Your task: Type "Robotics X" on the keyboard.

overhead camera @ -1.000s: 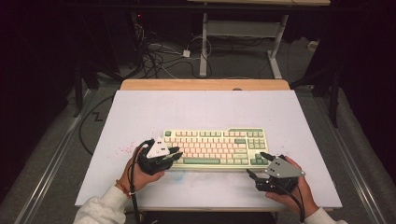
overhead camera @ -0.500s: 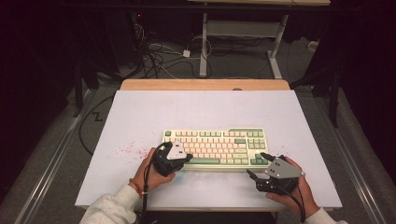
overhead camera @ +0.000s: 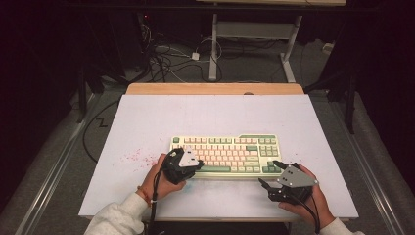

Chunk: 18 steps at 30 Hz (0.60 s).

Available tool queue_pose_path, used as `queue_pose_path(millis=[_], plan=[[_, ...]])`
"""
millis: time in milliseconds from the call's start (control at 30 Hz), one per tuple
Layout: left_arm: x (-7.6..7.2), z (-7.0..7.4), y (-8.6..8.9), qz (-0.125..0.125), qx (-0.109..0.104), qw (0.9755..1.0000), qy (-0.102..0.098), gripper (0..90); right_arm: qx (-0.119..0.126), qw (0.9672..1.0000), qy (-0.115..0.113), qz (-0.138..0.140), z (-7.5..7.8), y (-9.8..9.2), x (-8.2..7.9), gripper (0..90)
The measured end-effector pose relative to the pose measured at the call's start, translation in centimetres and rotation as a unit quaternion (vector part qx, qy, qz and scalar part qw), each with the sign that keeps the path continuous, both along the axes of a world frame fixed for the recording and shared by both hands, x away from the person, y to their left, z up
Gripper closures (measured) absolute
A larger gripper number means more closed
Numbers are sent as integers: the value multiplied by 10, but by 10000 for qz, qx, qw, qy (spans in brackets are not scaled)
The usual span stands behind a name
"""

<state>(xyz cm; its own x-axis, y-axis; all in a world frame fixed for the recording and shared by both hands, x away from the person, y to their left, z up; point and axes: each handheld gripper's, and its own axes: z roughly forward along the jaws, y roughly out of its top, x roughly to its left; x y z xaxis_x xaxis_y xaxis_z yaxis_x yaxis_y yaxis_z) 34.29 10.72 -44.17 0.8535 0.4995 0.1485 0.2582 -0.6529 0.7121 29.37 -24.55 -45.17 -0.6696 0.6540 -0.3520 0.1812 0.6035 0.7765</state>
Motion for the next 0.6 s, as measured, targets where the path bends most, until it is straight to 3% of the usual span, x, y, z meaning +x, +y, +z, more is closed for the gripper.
queue_pose_path(millis=[233,433,600], plan=[[-1,2,20,182,-149,9996,-161,671,41,10000,-16,-23,1,-2,0,270],[-3,4,33,410,-82,9982,-437,527,99,9999,-29,-79,3,-4,1,271],[-7,1,42,619,-30,9966,-542,394,109,9999,-8,-69,3,-5,2,270]])
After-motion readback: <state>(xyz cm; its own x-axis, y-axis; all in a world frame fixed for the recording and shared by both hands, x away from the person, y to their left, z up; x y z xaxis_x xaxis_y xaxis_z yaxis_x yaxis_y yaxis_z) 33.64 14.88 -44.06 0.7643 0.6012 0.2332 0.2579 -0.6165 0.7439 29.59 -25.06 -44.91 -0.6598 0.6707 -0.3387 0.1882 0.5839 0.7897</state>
